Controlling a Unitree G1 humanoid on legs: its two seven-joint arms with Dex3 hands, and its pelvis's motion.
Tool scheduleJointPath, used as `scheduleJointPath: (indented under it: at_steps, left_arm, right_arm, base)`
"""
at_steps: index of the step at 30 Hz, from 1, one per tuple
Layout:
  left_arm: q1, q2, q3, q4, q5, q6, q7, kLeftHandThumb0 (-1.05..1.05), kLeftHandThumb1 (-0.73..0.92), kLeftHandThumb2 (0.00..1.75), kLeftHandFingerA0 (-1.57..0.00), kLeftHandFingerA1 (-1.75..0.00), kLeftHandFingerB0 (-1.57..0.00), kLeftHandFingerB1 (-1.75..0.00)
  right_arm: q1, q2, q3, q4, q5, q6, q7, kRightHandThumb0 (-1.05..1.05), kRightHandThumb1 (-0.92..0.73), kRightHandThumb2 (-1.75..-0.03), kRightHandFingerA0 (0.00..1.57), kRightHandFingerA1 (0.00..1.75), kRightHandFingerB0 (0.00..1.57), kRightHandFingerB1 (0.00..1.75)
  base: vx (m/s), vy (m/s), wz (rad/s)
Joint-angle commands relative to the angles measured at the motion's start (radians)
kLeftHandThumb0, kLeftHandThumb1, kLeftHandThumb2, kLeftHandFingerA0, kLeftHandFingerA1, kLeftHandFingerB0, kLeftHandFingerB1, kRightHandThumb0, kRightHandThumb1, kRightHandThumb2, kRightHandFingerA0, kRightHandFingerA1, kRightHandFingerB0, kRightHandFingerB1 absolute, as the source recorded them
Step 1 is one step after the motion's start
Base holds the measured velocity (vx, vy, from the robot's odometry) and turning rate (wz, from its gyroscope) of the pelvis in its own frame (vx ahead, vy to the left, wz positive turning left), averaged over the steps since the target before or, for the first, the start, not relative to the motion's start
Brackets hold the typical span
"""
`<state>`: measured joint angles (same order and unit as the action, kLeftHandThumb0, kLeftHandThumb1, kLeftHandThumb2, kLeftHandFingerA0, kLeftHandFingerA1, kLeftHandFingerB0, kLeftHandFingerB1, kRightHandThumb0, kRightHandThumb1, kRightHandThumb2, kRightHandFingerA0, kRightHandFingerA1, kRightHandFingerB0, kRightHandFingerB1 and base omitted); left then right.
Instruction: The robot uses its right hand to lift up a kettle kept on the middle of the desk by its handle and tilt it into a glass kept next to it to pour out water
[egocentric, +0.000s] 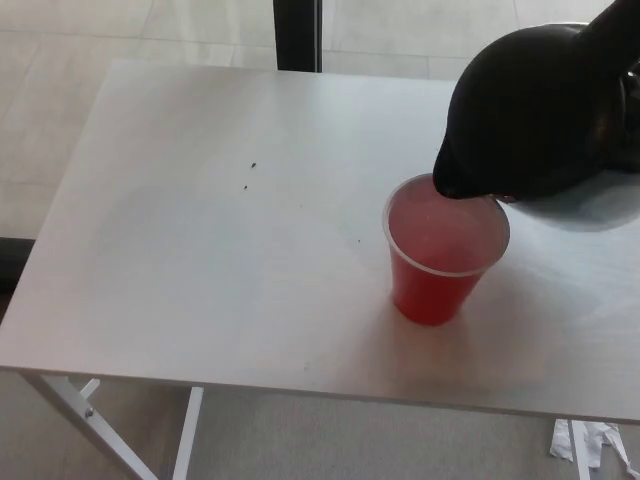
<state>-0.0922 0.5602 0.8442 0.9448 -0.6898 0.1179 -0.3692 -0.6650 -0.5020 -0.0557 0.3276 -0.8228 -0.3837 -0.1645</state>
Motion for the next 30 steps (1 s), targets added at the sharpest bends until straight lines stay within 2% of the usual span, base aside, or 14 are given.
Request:
scheduleJointPath:
  at_steps: [1,2,4,8,14,15,17,19,20,21,24,27,29,30]
  left_arm:
    - [0.017,0.018,0.018,0.012,-0.009,0.006,-0.003,-1.05,0.62,0.79,-1.23,-0.84,-1.03,-0.96]
    - [0.018,0.019,0.017,0.014,-0.008,0.003,-0.013,-1.05,0.61,0.78,-1.22,-0.84,-1.03,-0.97]
    - [0.019,0.018,0.017,0.01,-0.008,0.003,-0.013,-1.05,0.62,0.78,-1.2,-0.86,-1.02,-0.98]
    - [0.028,0.014,0.016,-0.005,-0.01,0.007,-0.017,-1.05,0.62,0.78,-1.22,-0.85,-1.04,-0.97]
    - [0.019,0.021,0.017,0.009,-0.007,0.006,-0.002,-1.05,0.62,0.79,-1.22,-0.85,-1.05,-0.96]
    - [0.023,0.015,0.016,0.001,-0.006,0.002,0.002,-1.05,0.64,0.79,-1.22,-0.84,-1.04,-0.95]
    - [0.024,0.014,0.014,0.004,-0.002,-0.001,0.004,-1.05,0.65,0.79,-1.22,-0.85,-1.05,-0.94]
    - [0.026,0.014,0.016,0.005,-0.003,-0.002,0.005,-1.05,0.65,0.79,-1.26,-0.82,-1.06,-0.94]
    - [0.029,0.011,0.015,0.0,-0.001,-0.007,0.01,-1.05,0.64,0.79,-1.27,-0.81,-1.05,-0.95]
    - [0.033,0.015,0.016,0.007,0.0,-0.011,0.001,-1.05,0.63,0.78,-1.24,-0.84,-1.05,-0.95]
    - [0.034,0.017,0.022,0.007,-0.011,0.003,-0.008,-1.05,0.44,1.08,-1.28,-0.76,-1.05,-0.95]
    - [0.039,0.018,0.026,0.012,-0.015,0.008,-0.012,-1.05,0.6,0.78,-1.23,-0.84,-1.06,-0.95]
    - [0.043,0.02,0.023,0.017,-0.009,0.001,-0.015,-1.05,0.62,0.79,-1.22,-0.85,-1.02,-0.99]
    - [0.048,0.019,0.024,0.021,-0.008,-0.003,-0.016,-1.05,0.62,0.78,-1.24,-0.84,-1.04,-0.97]
  right_arm:
    - [0.189,0.144,-0.153,-0.192,0.278,0.308,0.132,-0.19,-0.4,-1.27,0.97,1.65,0.91,1.38]
    - [0.214,0.155,-0.153,-0.214,0.268,0.33,0.148,-0.2,-0.48,-1.15,1.23,1.32,0.99,1.13]
    - [0.24,0.171,-0.156,-0.245,0.254,0.363,0.164,-0.14,-0.53,-1.11,0.96,1.7,0.77,1.44]
    - [0.278,0.202,-0.168,-0.3,0.244,0.42,0.19,-0.13,-0.52,-1.04,0.9,1.7,0.8,1.48]
    - [0.306,0.216,-0.213,-0.272,0.305,0.404,0.179,-0.2,-0.42,-1.19,1.23,1.43,0.98,1.24]
    - [0.318,0.228,-0.239,-0.249,0.319,0.423,0.163,-0.15,-0.45,-1.15,0.88,1.75,0.78,1.49]
    - [0.325,0.23,-0.251,-0.236,0.331,0.41,0.152,-0.14,-0.43,-1.16,0.89,1.75,0.78,1.49]
    - [0.327,0.243,-0.27,-0.231,0.358,0.42,0.151,-0.18,-0.43,-1.08,1.19,1.35,0.95,1.16]
    - [0.322,0.25,-0.294,-0.21,0.368,0.443,0.133,-0.2,-0.52,-0.94,0.89,1.75,0.79,1.37]
    - [0.3,0.26,-0.323,-0.204,0.374,0.511,0.123,-0.21,-0.59,-0.75,0.88,1.75,0.85,1.04]
    - [0.271,0.268,-0.369,-0.195,0.423,0.539,0.118,-0.17,-0.44,-1.08,0.93,1.75,0.82,1.53]
    - [0.237,0.272,-0.425,-0.215,0.479,0.655,0.159,-0.3,-0.44,-1.16,1.23,1.4,1.09,1.31]
    - [0.232,0.26,-0.448,-0.202,0.497,0.66,0.161,-0.19,-0.39,-1.26,1.0,1.75,0.81,1.67]
    - [0.236,0.25,-0.46,-0.191,0.506,0.651,0.162,-0.22,-0.42,-1.2,1.28,1.45,1.09,1.34]
  base:
    - [0.0,0.0,0.0]
    - [0.0,0.0,0.0]
    - [0.0,0.0,0.0]
    - [0.0,0.0,0.0]
    - [0.0,0.0,0.0]
    - [0.0,0.0,0.0]
    - [0.0,0.0,0.0]
    - [0.0,0.0,0.0]
    - [0.0,0.0,0.0]
    - [0.0,0.0,0.0]
    - [0.0,0.0,0.0]
    - [0.0,0.0,0.0]
    - [0.0,0.0,0.0]
    - [0.0,0.0,0.0]
